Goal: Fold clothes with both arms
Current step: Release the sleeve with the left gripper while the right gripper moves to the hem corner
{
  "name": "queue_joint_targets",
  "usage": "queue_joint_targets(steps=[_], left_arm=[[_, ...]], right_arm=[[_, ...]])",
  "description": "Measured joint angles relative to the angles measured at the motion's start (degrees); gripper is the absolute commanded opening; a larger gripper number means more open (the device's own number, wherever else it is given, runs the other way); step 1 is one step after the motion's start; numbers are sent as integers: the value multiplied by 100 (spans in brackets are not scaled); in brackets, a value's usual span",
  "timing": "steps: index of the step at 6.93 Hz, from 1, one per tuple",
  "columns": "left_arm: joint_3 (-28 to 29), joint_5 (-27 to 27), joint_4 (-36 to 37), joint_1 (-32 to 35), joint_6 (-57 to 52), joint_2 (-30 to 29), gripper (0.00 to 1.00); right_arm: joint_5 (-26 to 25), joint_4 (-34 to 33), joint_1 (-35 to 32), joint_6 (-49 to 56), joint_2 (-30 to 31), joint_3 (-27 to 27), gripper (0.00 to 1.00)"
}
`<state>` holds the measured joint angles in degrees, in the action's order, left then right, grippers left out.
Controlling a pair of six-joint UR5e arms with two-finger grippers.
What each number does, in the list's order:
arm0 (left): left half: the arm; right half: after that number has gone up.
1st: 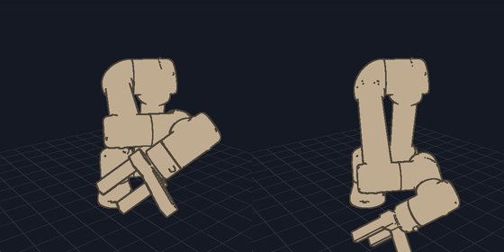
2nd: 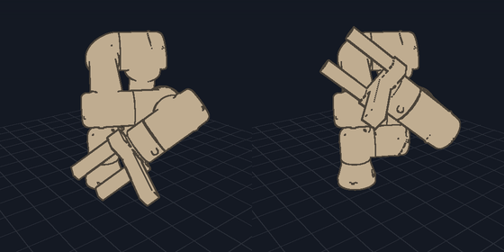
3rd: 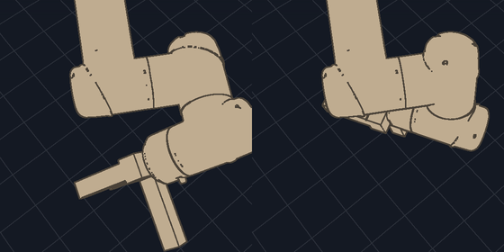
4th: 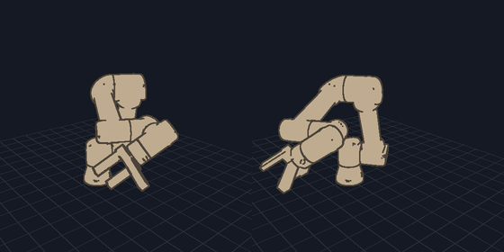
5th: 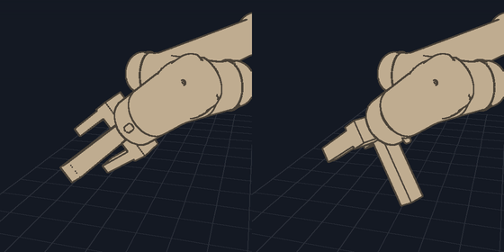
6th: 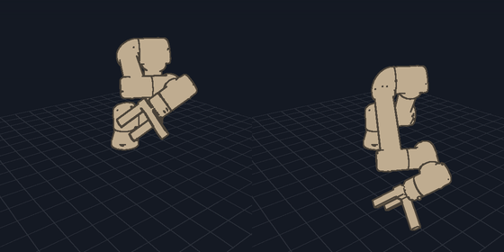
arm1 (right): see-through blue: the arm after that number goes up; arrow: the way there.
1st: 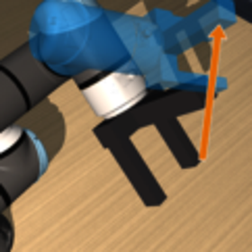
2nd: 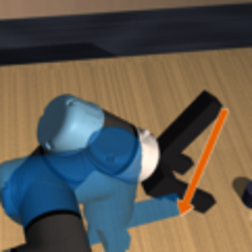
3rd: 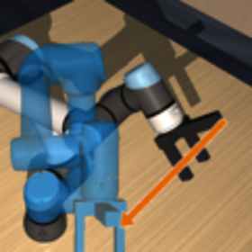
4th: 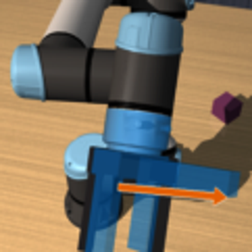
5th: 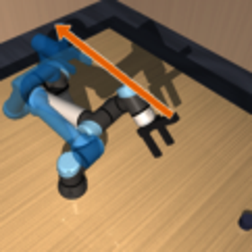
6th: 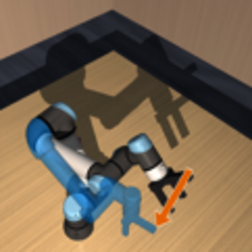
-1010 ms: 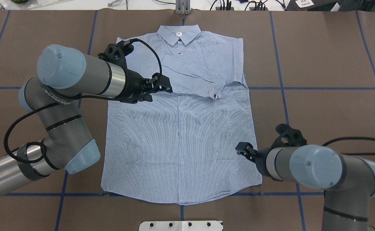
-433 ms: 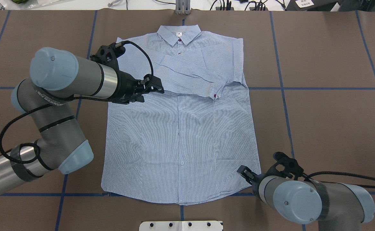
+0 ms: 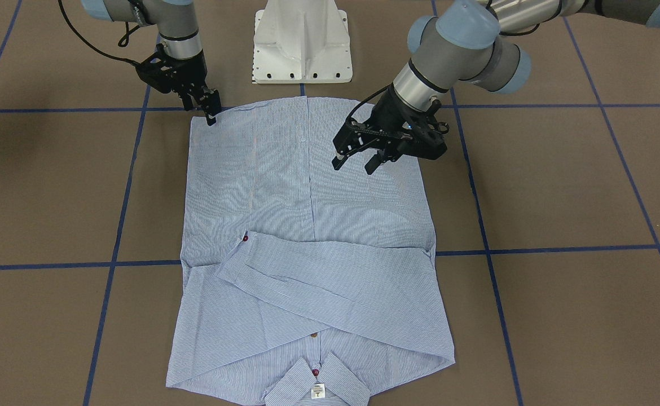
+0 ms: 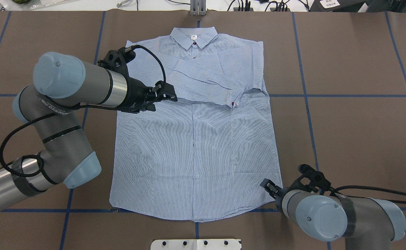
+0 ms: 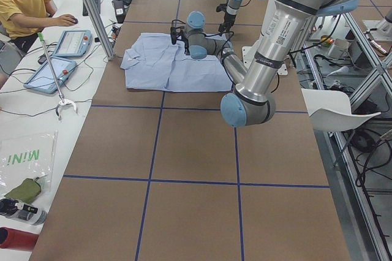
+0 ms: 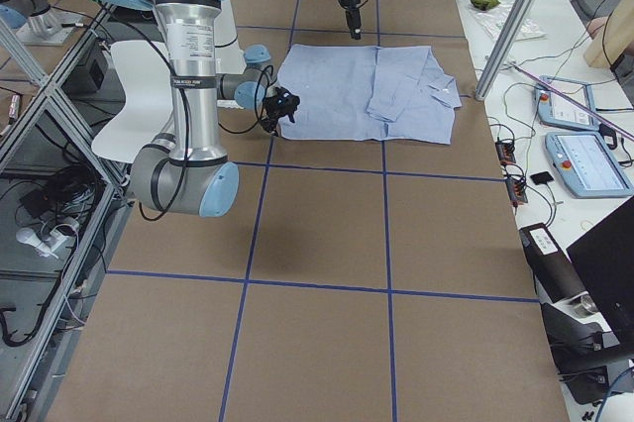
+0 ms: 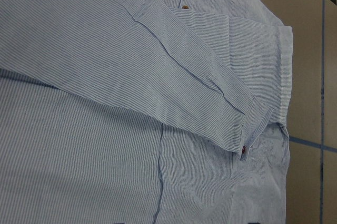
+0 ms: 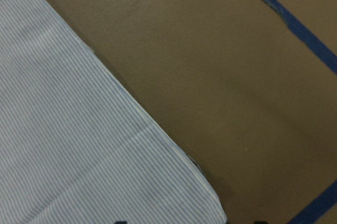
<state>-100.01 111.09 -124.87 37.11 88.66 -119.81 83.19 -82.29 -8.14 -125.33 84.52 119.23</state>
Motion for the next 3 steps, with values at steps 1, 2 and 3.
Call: queue_joint_targets(steps=[1, 2, 3], left_arm=[[4, 0, -2, 0, 1, 1, 83], [7, 0, -2, 1, 2, 1, 83], [21, 0, -3, 0, 0, 1, 83]], right_arm=[[-3, -16, -1, 0, 5, -12, 81], [-4, -23, -3, 0, 12, -34, 80], [-5, -31, -3, -1, 20, -54, 76]])
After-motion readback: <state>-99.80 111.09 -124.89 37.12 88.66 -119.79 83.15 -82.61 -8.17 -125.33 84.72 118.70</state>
